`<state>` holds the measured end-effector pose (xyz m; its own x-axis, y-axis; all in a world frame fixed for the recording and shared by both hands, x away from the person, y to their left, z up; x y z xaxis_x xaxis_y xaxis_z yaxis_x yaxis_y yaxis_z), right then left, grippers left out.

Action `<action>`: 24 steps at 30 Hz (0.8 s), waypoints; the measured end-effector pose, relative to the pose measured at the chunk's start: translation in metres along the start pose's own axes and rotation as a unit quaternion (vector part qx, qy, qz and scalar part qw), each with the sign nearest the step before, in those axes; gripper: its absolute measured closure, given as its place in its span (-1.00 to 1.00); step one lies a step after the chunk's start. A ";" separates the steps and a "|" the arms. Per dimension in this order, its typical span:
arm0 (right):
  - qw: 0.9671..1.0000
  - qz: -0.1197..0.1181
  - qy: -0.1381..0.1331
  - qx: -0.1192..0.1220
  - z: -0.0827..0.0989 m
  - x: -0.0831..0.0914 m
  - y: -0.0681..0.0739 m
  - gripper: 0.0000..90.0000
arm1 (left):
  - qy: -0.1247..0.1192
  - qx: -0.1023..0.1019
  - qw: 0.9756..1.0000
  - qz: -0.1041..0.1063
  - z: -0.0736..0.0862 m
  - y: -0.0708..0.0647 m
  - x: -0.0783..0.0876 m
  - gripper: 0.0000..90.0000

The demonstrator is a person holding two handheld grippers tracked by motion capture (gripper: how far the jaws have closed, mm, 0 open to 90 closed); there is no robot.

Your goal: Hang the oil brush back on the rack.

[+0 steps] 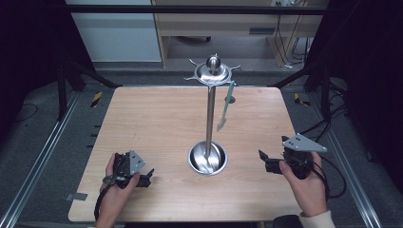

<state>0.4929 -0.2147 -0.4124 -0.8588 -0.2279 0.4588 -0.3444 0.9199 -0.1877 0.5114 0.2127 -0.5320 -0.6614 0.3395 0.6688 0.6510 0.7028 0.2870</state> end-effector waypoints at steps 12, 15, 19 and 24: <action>0.999 -0.016 0.032 -0.009 0.019 -0.034 0.009 -0.74 | 0.001 -0.001 1.000 0.000 0.000 0.000 0.000 -0.94; 0.999 -0.023 0.040 -0.012 0.024 -0.042 0.011 -0.74 | 0.001 -0.002 1.000 0.001 0.000 -0.001 0.000 -0.94; 0.998 -0.027 0.050 -0.018 0.030 -0.052 0.012 -0.74 | 0.001 -0.002 1.000 0.001 0.000 -0.001 -0.001 -0.94; 0.998 -0.026 0.059 -0.023 0.037 -0.065 0.011 -0.74 | 0.002 -0.002 1.000 0.001 0.000 -0.001 -0.001 -0.94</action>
<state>0.5310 -0.2020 -0.4765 -0.7883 -0.2397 0.5667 -0.3683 0.9216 -0.1225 0.5114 0.2121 -0.5328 -0.6582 0.3391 0.6722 0.6544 0.6992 0.2880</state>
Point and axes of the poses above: each handheld gripper's, and its own axes: x roughly backward along the jaws, z roughly out of its underside, y roughly to its left, the point moved 9 cm from there along -x, roughly forward along the jaws, and after that the axes turned 8 degrees about z, right-handed, at the moved point
